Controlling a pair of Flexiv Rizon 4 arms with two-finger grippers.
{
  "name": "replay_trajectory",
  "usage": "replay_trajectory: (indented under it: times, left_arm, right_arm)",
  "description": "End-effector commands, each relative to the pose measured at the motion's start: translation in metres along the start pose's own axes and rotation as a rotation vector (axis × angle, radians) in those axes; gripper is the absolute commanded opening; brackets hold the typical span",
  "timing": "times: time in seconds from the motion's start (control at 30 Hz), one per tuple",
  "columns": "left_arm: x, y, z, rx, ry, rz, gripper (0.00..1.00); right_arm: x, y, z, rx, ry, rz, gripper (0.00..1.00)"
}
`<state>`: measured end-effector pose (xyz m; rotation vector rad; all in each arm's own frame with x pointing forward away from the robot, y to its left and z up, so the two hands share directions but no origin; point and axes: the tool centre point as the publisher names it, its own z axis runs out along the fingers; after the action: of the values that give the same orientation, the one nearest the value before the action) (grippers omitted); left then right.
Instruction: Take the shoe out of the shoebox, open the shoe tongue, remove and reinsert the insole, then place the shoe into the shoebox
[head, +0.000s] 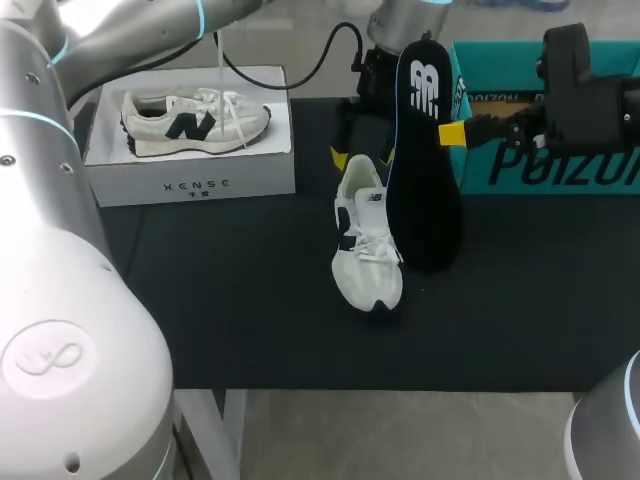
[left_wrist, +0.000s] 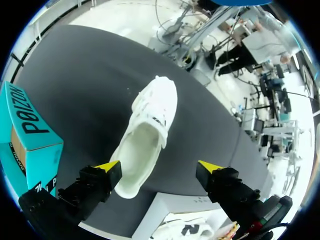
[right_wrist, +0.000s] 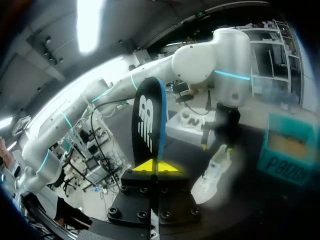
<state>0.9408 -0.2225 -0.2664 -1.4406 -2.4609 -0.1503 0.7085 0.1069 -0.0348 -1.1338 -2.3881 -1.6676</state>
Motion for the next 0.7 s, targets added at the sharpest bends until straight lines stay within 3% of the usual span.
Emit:
replay_trajectory:
  times: [0.03, 0.57, 0.7]
  left_arm:
    - [0.0006, 0.0004, 0.0004, 0.0, -0.002, 0.001, 1.0]
    - [0.0006, 0.0004, 0.0004, 0.0, -0.002, 0.001, 1.0]
    - [0.0077, 0.0042, -0.0093, 0.126, -0.13, -0.031, 1.0]
  right_arm:
    - [-0.0002, 0.0002, 0.0028, 0.0, -0.002, 0.001, 0.0]
    - [-0.0002, 0.0002, 0.0028, 0.0, -0.002, 0.001, 0.0]
    - [-0.0002, 0.0002, 0.0028, 0.0, -0.002, 0.001, 0.0]
